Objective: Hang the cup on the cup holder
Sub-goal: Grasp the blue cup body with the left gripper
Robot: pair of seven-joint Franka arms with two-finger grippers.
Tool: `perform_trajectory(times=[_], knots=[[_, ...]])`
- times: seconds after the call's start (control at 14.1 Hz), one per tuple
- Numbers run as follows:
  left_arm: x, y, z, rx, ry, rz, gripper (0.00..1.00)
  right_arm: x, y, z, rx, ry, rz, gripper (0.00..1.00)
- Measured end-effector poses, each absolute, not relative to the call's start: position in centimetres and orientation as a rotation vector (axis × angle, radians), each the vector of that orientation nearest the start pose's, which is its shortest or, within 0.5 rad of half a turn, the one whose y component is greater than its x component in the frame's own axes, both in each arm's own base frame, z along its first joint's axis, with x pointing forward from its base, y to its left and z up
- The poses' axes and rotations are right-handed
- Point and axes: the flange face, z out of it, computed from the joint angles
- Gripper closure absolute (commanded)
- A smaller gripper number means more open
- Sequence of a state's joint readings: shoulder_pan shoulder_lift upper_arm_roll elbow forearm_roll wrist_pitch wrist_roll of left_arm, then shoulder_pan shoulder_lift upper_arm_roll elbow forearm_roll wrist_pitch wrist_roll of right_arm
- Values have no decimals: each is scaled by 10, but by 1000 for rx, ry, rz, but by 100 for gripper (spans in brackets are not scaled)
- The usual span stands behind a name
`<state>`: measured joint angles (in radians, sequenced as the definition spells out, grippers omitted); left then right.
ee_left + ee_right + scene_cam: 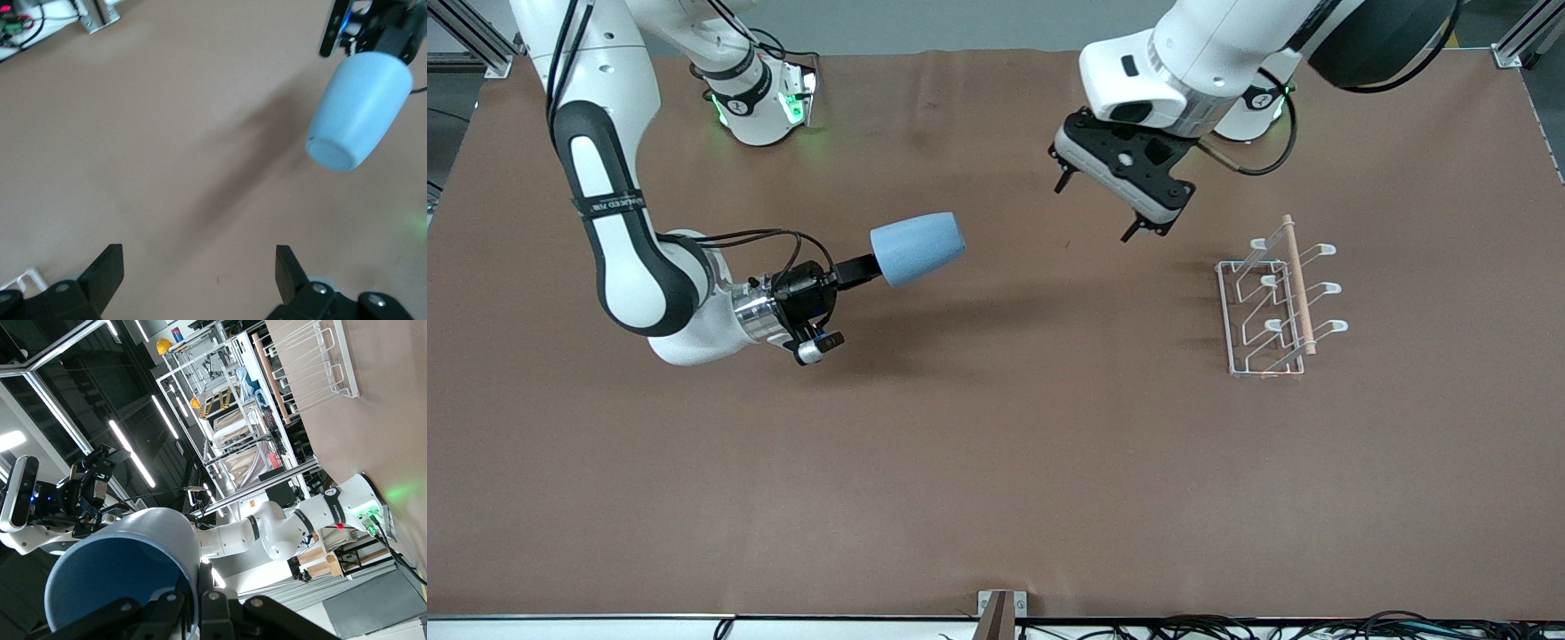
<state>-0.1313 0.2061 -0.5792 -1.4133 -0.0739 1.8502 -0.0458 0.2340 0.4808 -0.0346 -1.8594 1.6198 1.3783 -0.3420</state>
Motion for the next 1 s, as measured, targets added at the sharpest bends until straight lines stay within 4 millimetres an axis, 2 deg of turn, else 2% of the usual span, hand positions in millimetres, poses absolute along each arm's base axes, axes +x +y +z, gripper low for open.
perform_trajectory(times=[0.28,0.64,1.0], knots=[[511,-405,612,-3272,1040,-368,0,567,243,324,-1439,77,596,99],[500,-451,609,-3349,1030,-463,0,567,251,323,-1460,83,585,99],[499,-480,600,-3386,1080,-578,0,567,257,324,-1469,81,581,99]])
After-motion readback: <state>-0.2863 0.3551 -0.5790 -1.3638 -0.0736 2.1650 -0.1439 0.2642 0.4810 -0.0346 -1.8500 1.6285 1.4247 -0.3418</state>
